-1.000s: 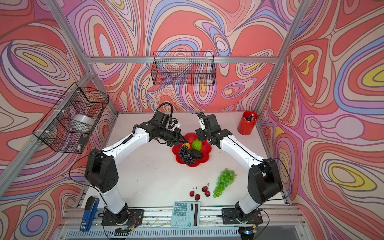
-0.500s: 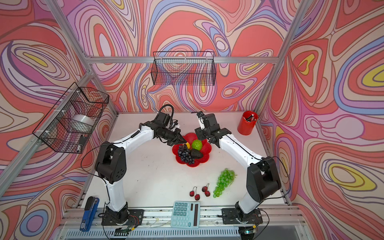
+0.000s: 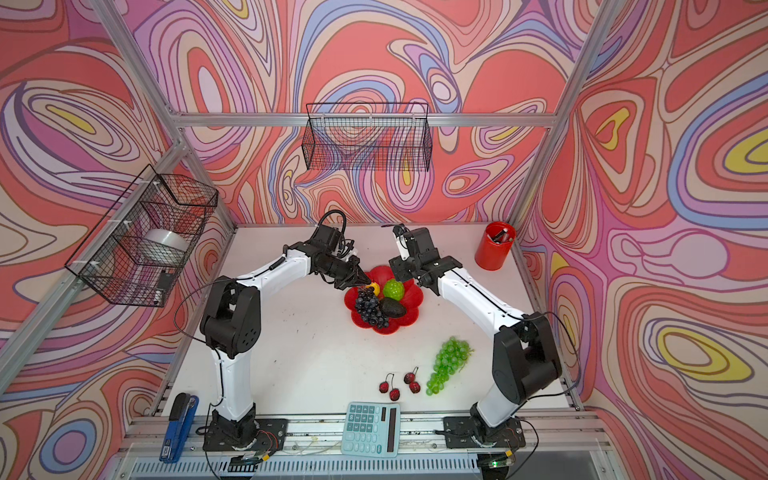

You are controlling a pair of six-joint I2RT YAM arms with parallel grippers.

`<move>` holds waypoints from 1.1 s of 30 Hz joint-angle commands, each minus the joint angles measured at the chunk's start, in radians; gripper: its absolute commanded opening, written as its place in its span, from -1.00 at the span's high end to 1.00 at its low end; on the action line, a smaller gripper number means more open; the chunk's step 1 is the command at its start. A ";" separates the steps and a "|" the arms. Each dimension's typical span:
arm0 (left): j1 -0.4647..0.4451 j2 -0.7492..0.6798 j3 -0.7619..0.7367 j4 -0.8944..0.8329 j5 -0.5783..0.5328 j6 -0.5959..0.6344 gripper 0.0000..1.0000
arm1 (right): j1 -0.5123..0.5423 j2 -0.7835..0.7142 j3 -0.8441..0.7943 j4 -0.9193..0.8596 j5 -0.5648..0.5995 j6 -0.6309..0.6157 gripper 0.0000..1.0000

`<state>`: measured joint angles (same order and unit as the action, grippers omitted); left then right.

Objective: Place and organize the fake fruits in the fruit bowl
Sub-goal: 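Open the left gripper to release the grapes and raise it, then move the right gripper down toward the green grape bunch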

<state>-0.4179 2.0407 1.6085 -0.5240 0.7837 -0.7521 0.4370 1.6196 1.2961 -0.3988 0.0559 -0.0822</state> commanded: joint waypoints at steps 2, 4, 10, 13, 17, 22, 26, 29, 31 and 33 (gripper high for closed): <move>0.007 0.014 0.025 0.019 -0.013 0.004 0.56 | -0.005 -0.009 0.027 -0.023 -0.016 0.019 -0.41; 0.012 0.006 0.024 0.010 -0.026 0.009 0.32 | -0.006 -0.020 0.027 -0.029 -0.019 0.024 -0.42; 0.021 -0.013 0.063 -0.065 -0.089 0.069 -0.11 | -0.004 -0.057 0.016 -0.063 -0.033 0.055 -0.42; 0.021 -0.032 0.088 -0.132 -0.150 0.120 -0.13 | -0.005 -0.082 0.007 -0.090 -0.044 0.084 -0.42; 0.021 -0.096 0.052 -0.162 -0.211 0.164 -0.10 | -0.007 -0.116 0.000 -0.134 -0.033 0.133 -0.42; 0.008 -0.194 -0.049 -0.135 -0.286 0.217 -0.12 | -0.069 -0.137 -0.005 -0.204 -0.092 0.246 -0.40; 0.006 -0.270 -0.115 -0.095 -0.343 0.226 -0.13 | -0.208 -0.171 -0.042 -0.253 -0.222 0.385 -0.38; 0.000 -0.326 -0.157 -0.060 -0.374 0.223 -0.12 | -0.317 -0.217 -0.089 -0.293 -0.272 0.472 -0.36; -0.003 -0.353 -0.185 -0.030 -0.366 0.213 -0.13 | -0.363 -0.237 -0.104 -0.347 -0.263 0.511 -0.36; -0.008 -0.373 -0.209 -0.009 -0.359 0.208 -0.12 | -0.385 -0.253 -0.112 -0.403 -0.236 0.537 -0.36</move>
<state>-0.4160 1.7031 1.4265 -0.5850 0.4477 -0.5522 0.0692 1.4063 1.2015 -0.6952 -0.1574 0.3576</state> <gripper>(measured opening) 0.562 0.681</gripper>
